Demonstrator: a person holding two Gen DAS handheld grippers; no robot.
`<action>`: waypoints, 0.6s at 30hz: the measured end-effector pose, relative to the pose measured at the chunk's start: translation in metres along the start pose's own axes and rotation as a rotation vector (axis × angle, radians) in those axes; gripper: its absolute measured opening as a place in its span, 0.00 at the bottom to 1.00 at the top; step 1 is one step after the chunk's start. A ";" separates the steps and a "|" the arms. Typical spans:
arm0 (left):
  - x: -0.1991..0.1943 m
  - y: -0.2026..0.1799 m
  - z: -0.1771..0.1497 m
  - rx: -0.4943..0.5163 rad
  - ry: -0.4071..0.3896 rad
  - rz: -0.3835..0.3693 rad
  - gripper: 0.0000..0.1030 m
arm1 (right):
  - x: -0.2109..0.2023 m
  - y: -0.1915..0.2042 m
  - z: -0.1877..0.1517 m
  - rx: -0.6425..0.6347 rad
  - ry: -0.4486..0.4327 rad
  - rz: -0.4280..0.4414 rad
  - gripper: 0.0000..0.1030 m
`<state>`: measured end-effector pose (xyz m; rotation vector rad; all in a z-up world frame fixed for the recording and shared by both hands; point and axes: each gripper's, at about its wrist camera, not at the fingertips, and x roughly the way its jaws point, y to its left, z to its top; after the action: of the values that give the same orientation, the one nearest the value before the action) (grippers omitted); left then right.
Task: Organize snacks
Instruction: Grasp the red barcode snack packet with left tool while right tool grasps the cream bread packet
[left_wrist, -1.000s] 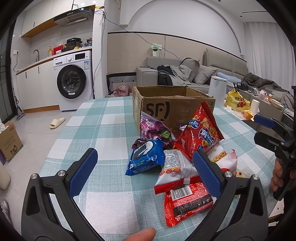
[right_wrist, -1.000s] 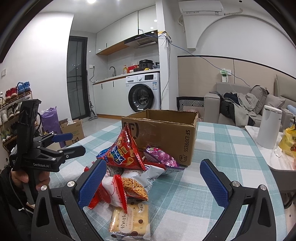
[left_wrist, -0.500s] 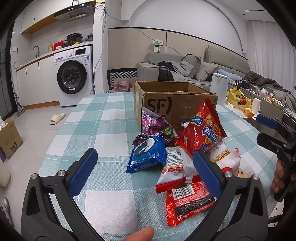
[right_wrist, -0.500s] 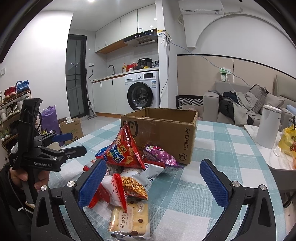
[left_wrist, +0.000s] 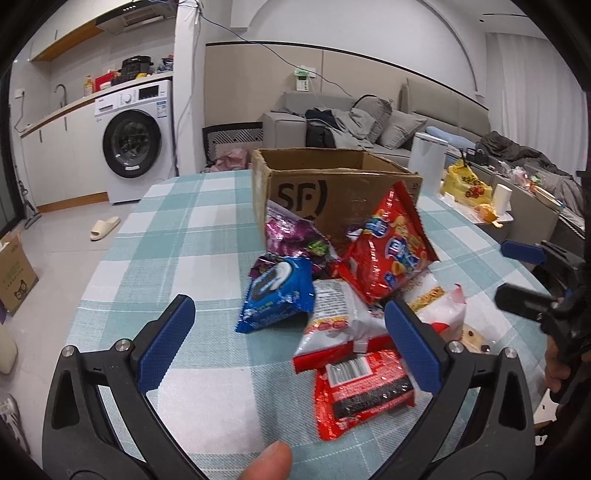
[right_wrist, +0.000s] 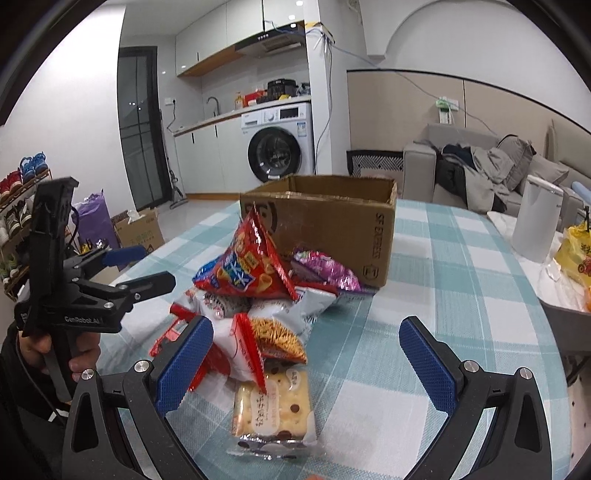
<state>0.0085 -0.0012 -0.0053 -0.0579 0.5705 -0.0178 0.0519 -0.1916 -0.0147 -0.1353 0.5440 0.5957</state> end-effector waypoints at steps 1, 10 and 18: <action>0.000 -0.002 -0.001 -0.001 0.007 -0.007 0.99 | 0.002 0.001 -0.001 -0.001 0.011 0.001 1.00; 0.012 -0.019 -0.017 0.057 0.142 -0.050 0.99 | 0.018 0.012 -0.018 -0.034 0.139 0.010 1.00; 0.023 -0.036 -0.027 0.116 0.217 -0.071 0.99 | 0.029 0.010 -0.028 -0.009 0.214 0.015 0.99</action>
<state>0.0132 -0.0394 -0.0380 0.0378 0.7836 -0.1271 0.0536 -0.1762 -0.0539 -0.2049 0.7500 0.6014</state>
